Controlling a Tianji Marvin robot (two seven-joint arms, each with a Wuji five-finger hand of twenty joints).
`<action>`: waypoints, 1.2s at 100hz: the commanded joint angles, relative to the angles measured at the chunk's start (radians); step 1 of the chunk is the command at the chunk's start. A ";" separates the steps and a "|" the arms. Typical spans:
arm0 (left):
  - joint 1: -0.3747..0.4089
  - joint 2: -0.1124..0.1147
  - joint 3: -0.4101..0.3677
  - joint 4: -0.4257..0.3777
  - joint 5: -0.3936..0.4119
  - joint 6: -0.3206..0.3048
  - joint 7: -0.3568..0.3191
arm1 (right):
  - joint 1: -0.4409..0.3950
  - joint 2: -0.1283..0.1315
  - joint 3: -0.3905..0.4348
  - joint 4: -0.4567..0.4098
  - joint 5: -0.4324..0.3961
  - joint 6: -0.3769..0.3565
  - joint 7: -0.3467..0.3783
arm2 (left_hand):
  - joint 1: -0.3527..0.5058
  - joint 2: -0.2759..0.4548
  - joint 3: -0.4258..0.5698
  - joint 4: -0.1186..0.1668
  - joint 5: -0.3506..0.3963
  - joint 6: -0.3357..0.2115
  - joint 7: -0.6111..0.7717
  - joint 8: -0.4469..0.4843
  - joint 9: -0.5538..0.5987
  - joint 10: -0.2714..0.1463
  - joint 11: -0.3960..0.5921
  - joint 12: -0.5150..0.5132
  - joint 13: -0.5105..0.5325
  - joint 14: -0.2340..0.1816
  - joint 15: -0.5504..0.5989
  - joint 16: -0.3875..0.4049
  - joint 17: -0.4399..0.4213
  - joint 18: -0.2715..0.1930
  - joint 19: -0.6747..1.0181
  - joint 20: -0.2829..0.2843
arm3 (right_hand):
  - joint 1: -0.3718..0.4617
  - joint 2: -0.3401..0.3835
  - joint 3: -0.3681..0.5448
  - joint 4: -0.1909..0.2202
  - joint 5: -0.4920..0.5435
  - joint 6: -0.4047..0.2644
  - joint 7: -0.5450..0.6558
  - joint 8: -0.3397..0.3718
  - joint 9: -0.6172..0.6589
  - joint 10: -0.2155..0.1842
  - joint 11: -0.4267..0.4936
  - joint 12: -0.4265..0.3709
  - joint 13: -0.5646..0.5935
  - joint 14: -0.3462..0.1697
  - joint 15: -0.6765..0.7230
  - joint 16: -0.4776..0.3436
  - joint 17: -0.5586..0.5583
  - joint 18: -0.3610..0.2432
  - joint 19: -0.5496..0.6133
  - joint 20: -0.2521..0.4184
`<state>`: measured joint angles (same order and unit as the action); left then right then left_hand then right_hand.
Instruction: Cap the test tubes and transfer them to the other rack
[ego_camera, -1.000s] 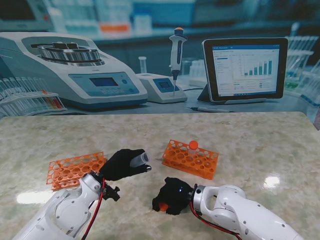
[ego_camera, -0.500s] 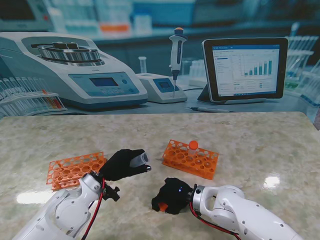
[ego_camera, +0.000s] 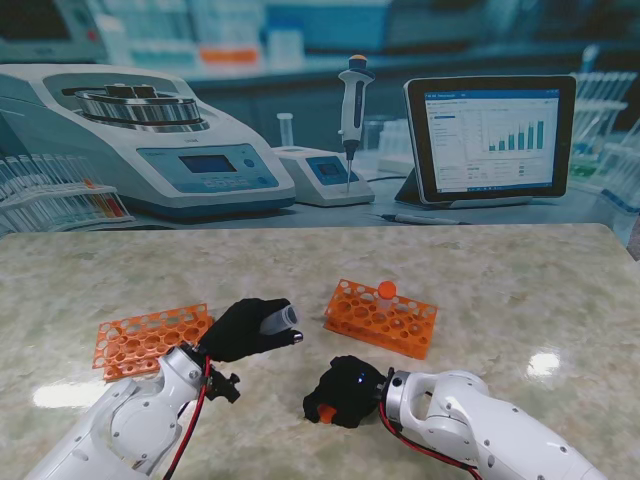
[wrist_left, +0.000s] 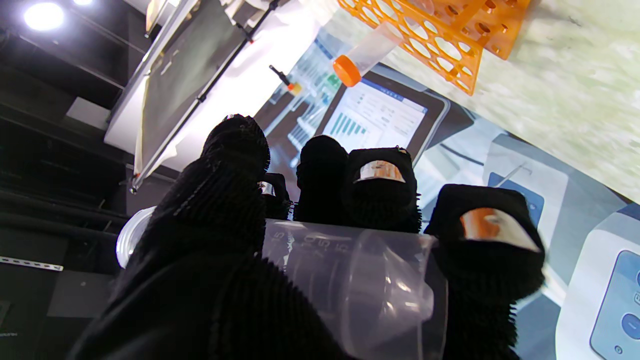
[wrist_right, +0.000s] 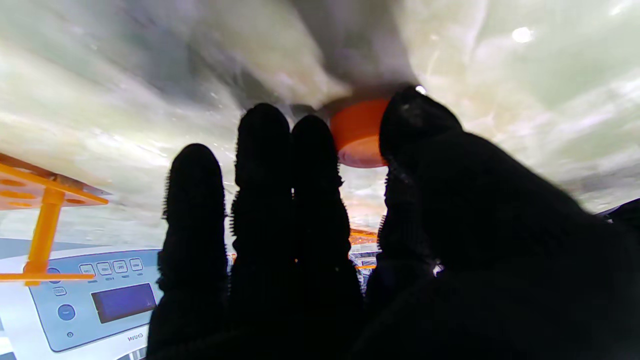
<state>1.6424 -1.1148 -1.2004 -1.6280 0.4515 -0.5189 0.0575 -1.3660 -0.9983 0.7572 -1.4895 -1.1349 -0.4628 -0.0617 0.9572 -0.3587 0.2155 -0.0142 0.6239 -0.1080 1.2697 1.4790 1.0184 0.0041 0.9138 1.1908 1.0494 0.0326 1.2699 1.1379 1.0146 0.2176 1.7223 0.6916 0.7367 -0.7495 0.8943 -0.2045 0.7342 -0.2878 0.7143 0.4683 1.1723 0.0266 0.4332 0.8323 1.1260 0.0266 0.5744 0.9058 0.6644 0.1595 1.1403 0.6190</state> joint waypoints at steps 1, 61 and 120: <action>0.001 0.000 0.001 -0.002 0.001 0.004 -0.003 | -0.009 0.004 -0.011 0.026 -0.007 0.001 0.002 | 0.034 0.041 -0.010 -0.006 0.012 -0.062 0.085 0.066 -0.006 -0.040 0.008 0.001 0.007 -0.018 0.022 -0.007 0.055 -0.051 0.153 -0.025 | 0.105 -0.009 0.120 0.030 0.099 0.055 0.080 0.004 0.062 -0.108 0.020 -0.018 0.038 -0.009 0.063 0.017 0.018 -0.019 0.035 0.002; 0.004 0.001 0.000 -0.006 0.001 0.005 -0.004 | -0.005 -0.001 -0.018 0.040 -0.011 -0.007 -0.050 | 0.034 0.040 -0.009 -0.006 0.012 -0.062 0.085 0.065 -0.006 -0.040 0.008 0.001 0.007 -0.018 0.022 -0.006 0.055 -0.051 0.153 -0.025 | 0.124 -0.029 0.197 0.034 0.159 0.051 0.045 0.044 0.095 -0.121 0.051 -0.010 0.068 -0.006 0.093 0.026 0.053 -0.022 0.045 0.004; 0.004 0.000 0.000 -0.007 0.001 0.005 -0.001 | -0.037 -0.005 0.030 0.016 -0.029 -0.015 -0.094 | 0.034 0.041 -0.010 -0.007 0.011 -0.063 0.084 0.065 -0.007 -0.040 0.009 0.001 0.007 -0.018 0.022 -0.006 0.055 -0.051 0.153 -0.025 | 0.129 -0.038 0.214 0.035 0.177 0.051 0.025 0.065 0.100 -0.120 0.056 -0.011 0.071 -0.004 0.094 0.024 0.060 -0.019 0.040 0.003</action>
<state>1.6447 -1.1147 -1.2016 -1.6297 0.4521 -0.5178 0.0580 -1.3955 -1.0023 0.7870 -1.4689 -1.1598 -0.4772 -0.1547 0.9572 -0.3587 0.2155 -0.0142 0.6239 -0.1080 1.2697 1.4791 1.0183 0.0028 0.9138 1.1908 1.0494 0.0326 1.2699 1.1379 1.0146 0.2176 1.7223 0.6916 0.8011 -0.8006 1.0189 -0.2070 0.8284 -0.3007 0.6702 0.4883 1.2244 0.0427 0.4596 0.8100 1.1698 0.0459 0.6222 0.9186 0.7137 0.1583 1.1526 0.6190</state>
